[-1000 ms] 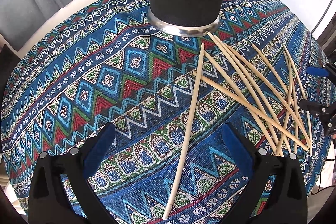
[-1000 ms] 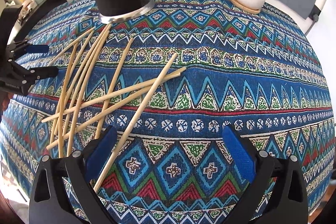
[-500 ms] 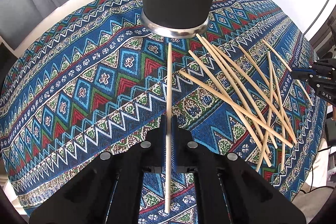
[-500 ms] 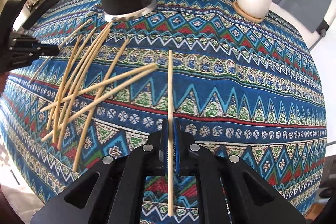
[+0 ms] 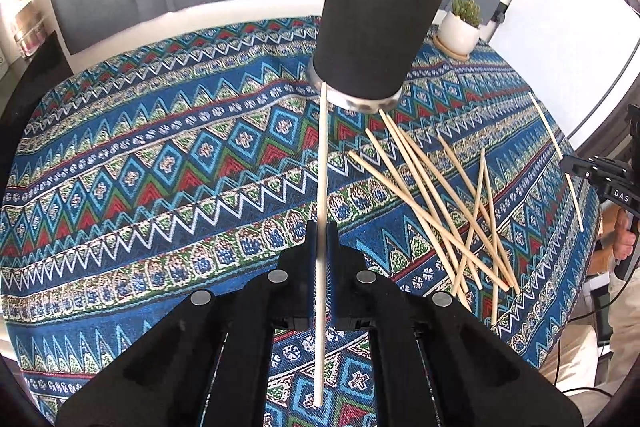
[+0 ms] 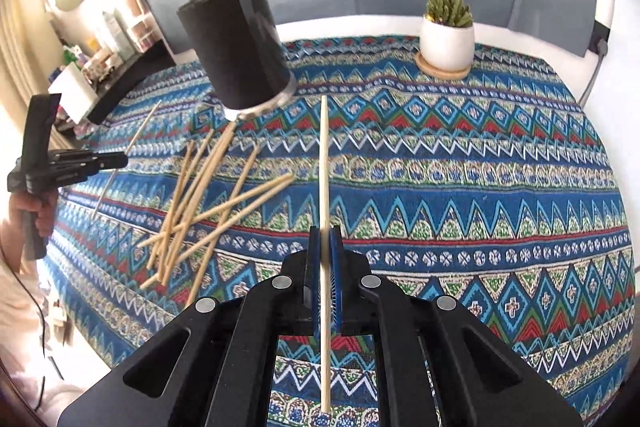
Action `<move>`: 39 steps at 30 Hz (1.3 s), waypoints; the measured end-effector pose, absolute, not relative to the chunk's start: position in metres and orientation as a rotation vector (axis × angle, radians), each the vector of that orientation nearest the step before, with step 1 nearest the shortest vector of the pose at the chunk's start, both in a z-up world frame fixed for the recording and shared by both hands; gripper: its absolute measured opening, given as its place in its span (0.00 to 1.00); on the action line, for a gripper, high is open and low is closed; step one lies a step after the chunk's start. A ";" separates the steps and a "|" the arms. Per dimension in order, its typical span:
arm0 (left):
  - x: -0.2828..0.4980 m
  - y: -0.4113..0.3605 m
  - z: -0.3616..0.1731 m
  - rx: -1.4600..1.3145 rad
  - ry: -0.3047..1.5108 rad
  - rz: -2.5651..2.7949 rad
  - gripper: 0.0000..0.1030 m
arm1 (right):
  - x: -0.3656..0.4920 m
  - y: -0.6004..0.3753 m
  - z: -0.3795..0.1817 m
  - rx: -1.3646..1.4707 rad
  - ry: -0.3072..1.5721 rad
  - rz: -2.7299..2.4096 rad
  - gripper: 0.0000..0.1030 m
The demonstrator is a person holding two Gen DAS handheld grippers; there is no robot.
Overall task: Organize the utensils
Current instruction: 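Lift the left tool's stick upright over the black holder while the right tool carries its stick there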
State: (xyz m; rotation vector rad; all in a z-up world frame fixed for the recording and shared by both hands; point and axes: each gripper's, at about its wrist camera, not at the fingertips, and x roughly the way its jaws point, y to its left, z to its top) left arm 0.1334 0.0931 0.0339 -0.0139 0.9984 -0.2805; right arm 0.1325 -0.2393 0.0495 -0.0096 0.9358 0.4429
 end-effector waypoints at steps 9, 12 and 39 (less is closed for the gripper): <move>0.123 0.103 0.069 -0.050 0.904 -0.261 0.05 | 0.124 -0.225 0.099 0.017 0.712 0.585 0.05; 0.122 0.102 0.082 -0.051 0.858 -0.267 0.05 | 0.131 -0.221 0.113 0.039 0.664 0.599 0.05; 0.203 0.061 0.163 -0.239 0.157 -0.491 0.05 | 0.246 -0.157 0.185 0.220 0.273 0.666 0.05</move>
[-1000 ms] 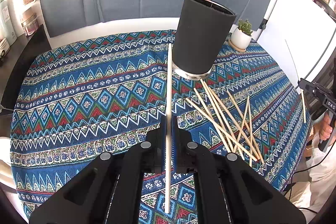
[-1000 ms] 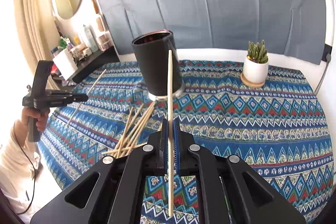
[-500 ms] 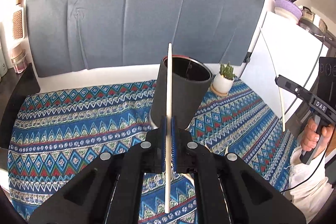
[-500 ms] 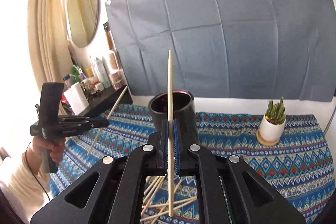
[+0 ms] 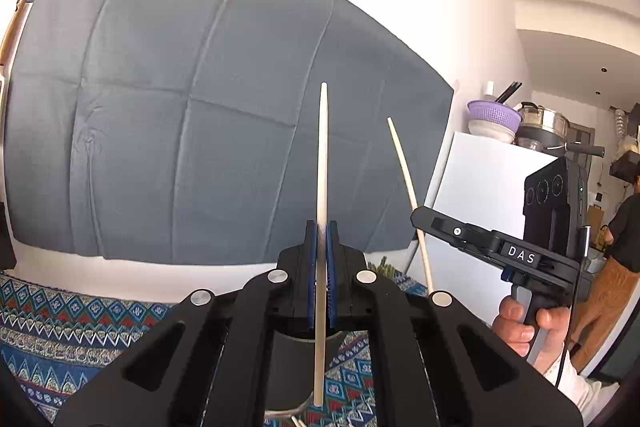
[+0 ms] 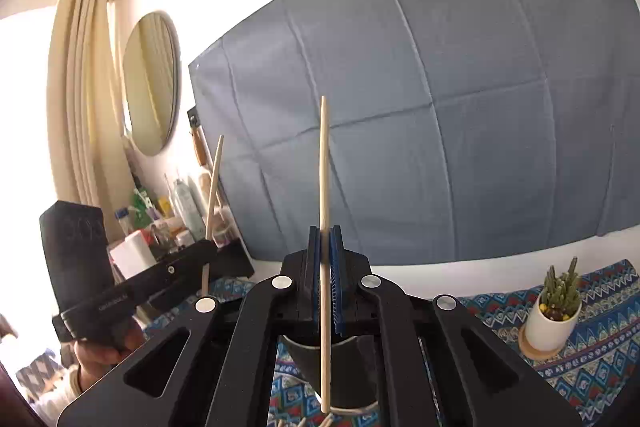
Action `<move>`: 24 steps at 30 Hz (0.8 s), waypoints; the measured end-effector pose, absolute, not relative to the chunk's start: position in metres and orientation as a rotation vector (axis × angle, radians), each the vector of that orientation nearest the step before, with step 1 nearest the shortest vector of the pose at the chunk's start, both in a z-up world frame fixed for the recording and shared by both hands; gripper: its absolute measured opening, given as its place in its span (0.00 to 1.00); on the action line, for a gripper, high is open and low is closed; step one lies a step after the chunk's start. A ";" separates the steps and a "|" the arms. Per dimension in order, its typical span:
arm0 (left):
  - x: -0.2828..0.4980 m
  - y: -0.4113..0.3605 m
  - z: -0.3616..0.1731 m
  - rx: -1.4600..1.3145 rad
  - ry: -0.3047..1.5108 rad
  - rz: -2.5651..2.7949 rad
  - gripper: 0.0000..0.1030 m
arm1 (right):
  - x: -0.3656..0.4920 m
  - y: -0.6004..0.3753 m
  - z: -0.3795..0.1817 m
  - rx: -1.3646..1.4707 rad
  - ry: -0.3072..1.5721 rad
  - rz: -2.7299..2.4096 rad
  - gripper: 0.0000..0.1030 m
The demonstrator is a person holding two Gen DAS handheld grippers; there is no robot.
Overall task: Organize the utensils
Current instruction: 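Lift the left tool's stick upright over the black holder while the right tool carries its stick there, then open the left tool over the holder while the right tool opens, dropping both sticks in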
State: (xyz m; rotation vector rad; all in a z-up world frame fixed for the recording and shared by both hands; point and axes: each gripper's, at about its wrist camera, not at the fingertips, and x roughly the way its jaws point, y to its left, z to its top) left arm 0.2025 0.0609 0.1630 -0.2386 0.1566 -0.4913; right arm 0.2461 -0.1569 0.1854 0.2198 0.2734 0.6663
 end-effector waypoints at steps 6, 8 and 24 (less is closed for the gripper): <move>0.220 0.054 0.156 -0.249 0.011 -0.497 0.05 | 0.262 -0.147 0.174 0.341 0.090 0.686 0.05; 0.226 0.053 0.153 -0.256 -0.032 -0.484 0.05 | 0.265 -0.145 0.168 0.373 0.025 0.652 0.05; 0.249 0.036 0.112 -0.214 -0.052 -0.465 0.05 | 0.299 -0.132 0.125 0.345 0.061 0.632 0.05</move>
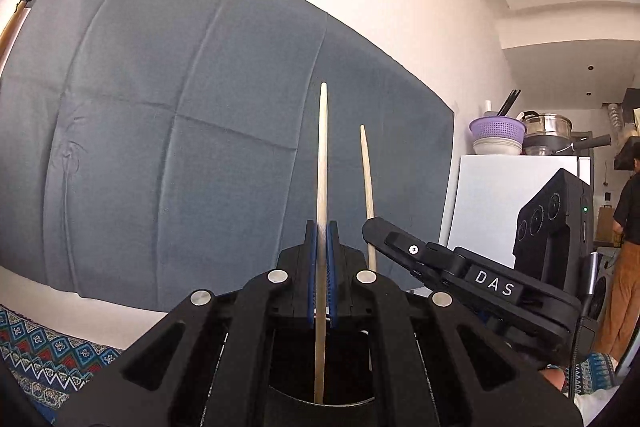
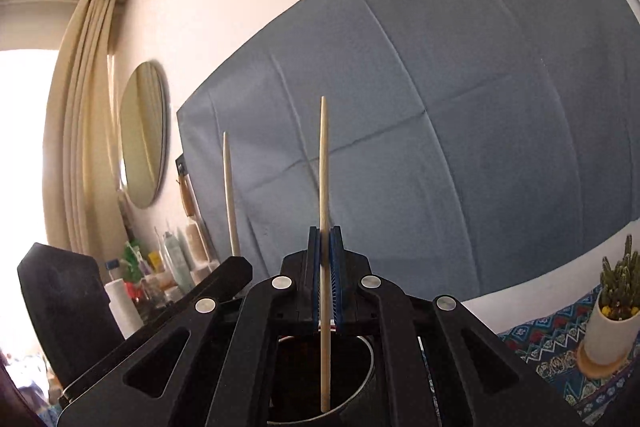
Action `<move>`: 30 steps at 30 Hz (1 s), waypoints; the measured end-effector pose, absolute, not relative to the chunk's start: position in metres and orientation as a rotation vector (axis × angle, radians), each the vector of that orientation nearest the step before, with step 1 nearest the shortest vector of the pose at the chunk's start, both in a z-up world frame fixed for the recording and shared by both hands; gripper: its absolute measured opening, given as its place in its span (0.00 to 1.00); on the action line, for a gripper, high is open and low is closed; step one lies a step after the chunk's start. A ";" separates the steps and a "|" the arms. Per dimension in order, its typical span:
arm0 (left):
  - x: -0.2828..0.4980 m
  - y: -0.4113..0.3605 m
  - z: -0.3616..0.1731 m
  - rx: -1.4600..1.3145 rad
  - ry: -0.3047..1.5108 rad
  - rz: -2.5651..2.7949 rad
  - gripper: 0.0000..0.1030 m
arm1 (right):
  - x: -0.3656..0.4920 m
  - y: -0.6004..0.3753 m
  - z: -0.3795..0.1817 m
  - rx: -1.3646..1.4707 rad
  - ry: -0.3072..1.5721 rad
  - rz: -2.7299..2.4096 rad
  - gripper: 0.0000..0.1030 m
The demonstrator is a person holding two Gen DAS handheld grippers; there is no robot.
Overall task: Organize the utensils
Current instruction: 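Open the left tool over the holder while the right tool opens, dropping both sticks in, then move both tools back down toward the remaining scattered sticks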
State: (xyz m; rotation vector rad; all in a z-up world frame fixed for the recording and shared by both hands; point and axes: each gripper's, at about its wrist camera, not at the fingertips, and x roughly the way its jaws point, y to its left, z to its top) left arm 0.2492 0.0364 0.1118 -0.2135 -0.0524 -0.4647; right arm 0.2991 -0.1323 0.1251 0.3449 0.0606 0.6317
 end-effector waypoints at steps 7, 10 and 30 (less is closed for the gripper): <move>0.256 0.039 0.105 -0.198 -0.019 -0.424 0.34 | 0.303 -0.138 0.118 0.335 0.074 0.595 0.09; 0.255 0.046 0.107 -0.211 -0.034 -0.393 0.63 | 0.303 -0.147 0.121 0.358 0.064 0.574 0.23; 0.249 0.067 0.128 -0.172 0.119 -0.164 0.94 | 0.304 -0.199 0.152 0.482 0.130 0.474 0.89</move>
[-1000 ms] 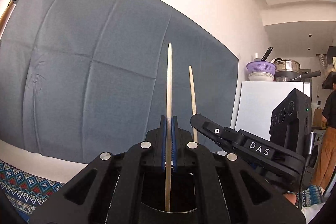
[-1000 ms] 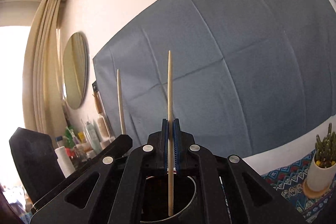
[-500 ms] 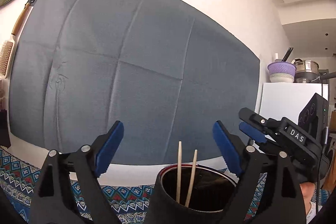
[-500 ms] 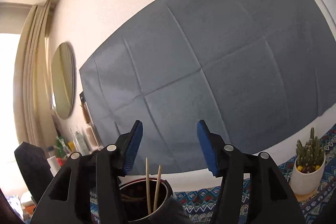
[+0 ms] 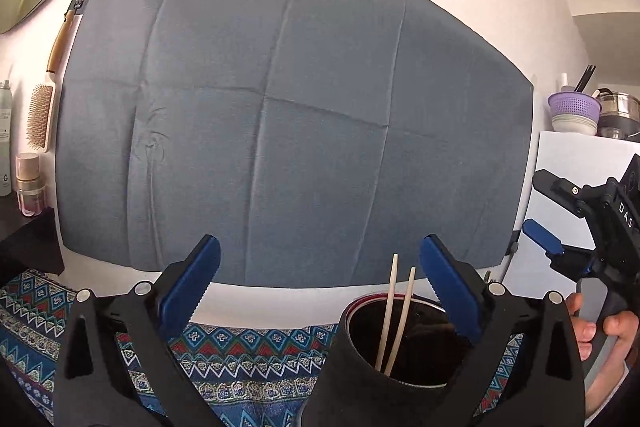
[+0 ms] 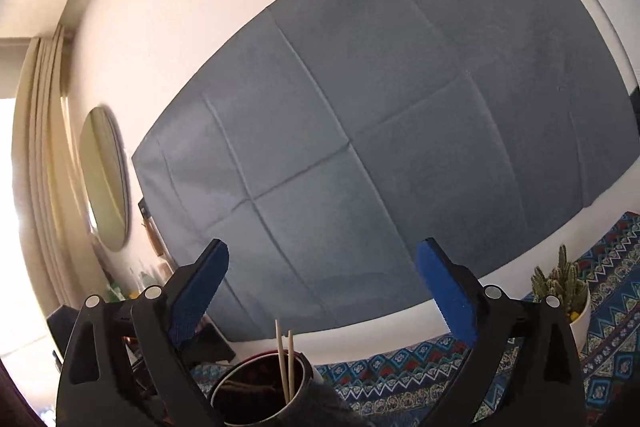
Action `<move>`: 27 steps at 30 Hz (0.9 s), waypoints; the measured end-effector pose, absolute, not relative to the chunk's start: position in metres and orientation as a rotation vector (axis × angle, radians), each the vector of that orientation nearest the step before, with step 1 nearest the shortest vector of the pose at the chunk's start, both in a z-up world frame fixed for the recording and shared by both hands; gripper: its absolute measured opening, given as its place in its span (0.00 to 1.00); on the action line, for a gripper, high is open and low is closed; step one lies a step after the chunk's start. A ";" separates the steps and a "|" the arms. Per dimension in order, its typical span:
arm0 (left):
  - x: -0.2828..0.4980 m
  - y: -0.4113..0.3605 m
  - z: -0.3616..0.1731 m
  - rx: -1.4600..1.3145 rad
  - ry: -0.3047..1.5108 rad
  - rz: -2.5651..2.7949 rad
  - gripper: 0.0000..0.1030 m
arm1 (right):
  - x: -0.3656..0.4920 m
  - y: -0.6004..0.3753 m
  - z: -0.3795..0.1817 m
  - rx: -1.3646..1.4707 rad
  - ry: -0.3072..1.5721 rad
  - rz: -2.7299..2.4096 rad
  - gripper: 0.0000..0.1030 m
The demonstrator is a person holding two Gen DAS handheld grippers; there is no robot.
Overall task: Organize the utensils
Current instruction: 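Move both tools back down toward the remaining scattered sticks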
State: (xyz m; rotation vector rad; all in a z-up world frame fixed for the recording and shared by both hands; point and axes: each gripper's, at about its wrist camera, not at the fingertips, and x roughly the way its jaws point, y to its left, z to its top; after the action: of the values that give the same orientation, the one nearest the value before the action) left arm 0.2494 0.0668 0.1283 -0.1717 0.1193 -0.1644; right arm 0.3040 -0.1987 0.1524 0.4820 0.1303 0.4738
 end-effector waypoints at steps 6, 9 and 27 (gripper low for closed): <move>0.227 0.073 0.135 -0.156 0.202 -0.134 0.94 | 0.285 -0.204 0.159 0.477 0.229 0.469 0.91; 0.213 0.071 0.136 -0.142 0.243 -0.128 0.94 | 0.269 -0.210 0.165 0.488 0.263 0.462 0.91; 0.120 0.045 0.119 -0.071 0.379 -0.122 0.94 | 0.168 -0.242 0.160 0.407 0.409 0.314 0.92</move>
State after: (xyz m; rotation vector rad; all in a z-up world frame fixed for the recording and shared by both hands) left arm 0.1203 0.0452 0.1186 -0.0713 0.3793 -0.1225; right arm 0.1676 -0.2419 0.1598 0.4068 0.4092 0.3141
